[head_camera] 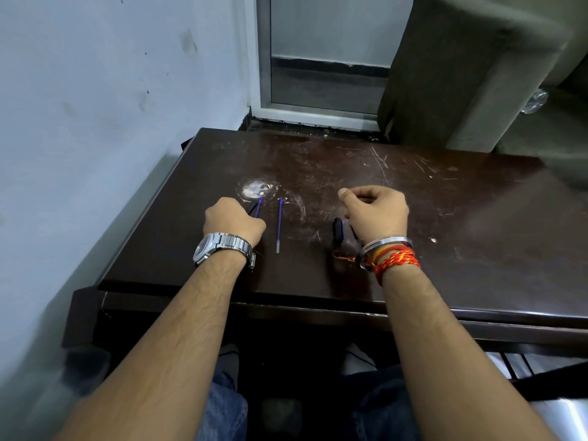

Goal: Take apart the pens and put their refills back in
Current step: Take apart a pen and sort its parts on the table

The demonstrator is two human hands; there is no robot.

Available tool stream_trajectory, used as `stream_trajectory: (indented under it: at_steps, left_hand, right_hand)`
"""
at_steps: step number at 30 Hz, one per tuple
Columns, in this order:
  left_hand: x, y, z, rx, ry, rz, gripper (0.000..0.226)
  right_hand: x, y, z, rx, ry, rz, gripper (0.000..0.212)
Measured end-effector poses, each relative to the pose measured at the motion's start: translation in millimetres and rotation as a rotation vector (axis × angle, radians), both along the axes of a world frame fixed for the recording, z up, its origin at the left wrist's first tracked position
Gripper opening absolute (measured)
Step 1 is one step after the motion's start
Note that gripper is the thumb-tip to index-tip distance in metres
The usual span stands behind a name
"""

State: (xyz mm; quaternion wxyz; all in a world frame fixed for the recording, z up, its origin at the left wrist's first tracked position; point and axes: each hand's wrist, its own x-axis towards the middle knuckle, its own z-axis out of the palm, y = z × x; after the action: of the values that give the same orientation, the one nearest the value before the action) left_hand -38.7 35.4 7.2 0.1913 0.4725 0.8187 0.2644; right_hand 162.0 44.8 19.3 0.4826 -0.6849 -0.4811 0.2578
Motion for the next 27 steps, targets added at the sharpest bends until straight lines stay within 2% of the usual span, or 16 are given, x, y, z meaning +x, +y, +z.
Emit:
stream_trajectory:
  at_steps: [2,6,9,12,17,20,23,24,26,27]
  left_hand:
    - [-0.6,-0.7,0.3,0.008,-0.017,0.01,0.02]
    - [1.0,-2.2,-0.2,0.031,-0.017,0.024,0.021]
    - [7.7,-3.6,0.4,0.12,-0.032,0.005,0.017]
    - [17.5,-3.3,2.7,0.224,-0.08,-0.008,0.026]
    - [30.0,-2.9,-0.2,0.351,-0.19,-0.106,0.035]
    - [35.4,-3.2,-1.6,0.404,-0.278,-0.254,0.027]
    - [38.7,-4.2,-3.4,0.418,-0.522,-0.352,0.004]
    - [40.2,-5.4,-3.2,0.424,-0.61,-0.39,0.008]
    - [41.5,-5.9,-3.3,0.451,-0.682,-0.465,0.016]
    - [41.9,-6.0,-3.2,0.463,-0.682,-0.49,0.019]
  right_hand:
    - [9.8,0.4,3.1,-0.027,-0.119,-0.037,0.015]
    - [30.4,0.5,0.1,-0.209,-0.329,-0.089,0.009]
    - [38.2,0.3,-2.6,-0.297,-0.393,-0.111,0.012]
    - [39.4,0.8,-3.7,-0.381,-0.429,-0.097,0.025]
    - [39.4,2.3,-3.3,-0.403,-0.466,-0.101,0.028]
    - [39.1,4.1,-3.3,-0.401,-0.435,-0.092,0.026]
    - [34.7,5.6,2.8,-0.276,-0.371,-0.072,0.012]
    - [32.3,5.3,5.3,-0.197,-0.337,-0.067,0.015]
    - [23.7,4.4,10.6,-0.051,-0.169,-0.066,0.021]
    - [18.3,3.3,13.3,0.011,-0.001,-0.048,0.02]
